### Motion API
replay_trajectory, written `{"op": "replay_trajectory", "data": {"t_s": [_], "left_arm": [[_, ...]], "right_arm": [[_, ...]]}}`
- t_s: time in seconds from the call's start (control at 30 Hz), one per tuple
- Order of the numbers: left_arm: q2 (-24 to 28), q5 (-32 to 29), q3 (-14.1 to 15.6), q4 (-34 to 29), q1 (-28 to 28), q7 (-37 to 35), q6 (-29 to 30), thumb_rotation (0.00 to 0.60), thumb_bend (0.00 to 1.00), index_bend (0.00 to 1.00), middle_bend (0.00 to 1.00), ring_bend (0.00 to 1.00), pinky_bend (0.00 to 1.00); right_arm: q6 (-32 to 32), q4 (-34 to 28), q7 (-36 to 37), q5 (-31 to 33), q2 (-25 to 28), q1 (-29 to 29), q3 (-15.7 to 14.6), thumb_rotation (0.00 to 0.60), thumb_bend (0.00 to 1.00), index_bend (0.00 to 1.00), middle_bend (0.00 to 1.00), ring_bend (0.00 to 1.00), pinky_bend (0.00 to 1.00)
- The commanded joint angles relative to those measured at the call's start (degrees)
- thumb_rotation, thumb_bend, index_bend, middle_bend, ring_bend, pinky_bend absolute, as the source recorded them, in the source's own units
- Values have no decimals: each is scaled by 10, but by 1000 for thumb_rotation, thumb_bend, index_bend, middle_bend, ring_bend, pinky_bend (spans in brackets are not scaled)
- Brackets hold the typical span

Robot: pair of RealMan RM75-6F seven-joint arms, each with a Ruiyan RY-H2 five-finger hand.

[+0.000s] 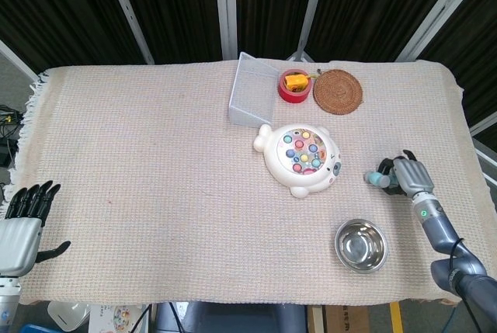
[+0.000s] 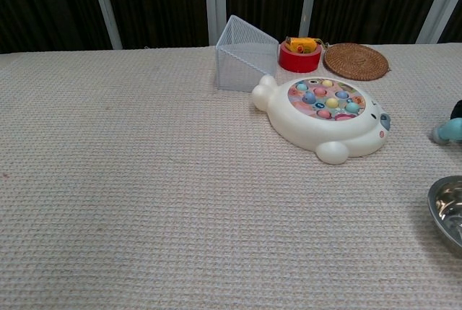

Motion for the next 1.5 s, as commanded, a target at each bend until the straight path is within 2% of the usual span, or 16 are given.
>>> {"op": "replay_trajectory", "data": {"t_s": [0.03,0.4,1.17,1.3,1.5], "left_arm": [[-1,-1,0,1,0,0,-1,600,88,0,0,0,0],[-2,-6,-1,4,-3,-1,-6,600,88,0,0,0,0],[-5,-14,-3,8,-6,-2,-12,600,88,0,0,0,0],[-5,-13,-3,9,-7,-3,-12,600,88,0,0,0,0],[-5,-11,-3,9,-7,-4,-11,600,88,0,0,0,0]], "right_arm": [[-14,-10,-10,6,9,7,3,600,422,447,457,239,0],[-38,-39,-54,27,23,17,12,600,422,435,447,230,0],[-52,-49,-101,53,25,24,22,600,422,432,445,226,0],[-60,-54,-108,56,29,23,19,600,422,356,401,181,0],[-70,-64,-118,66,35,22,19,600,414,185,317,114,0]]}}
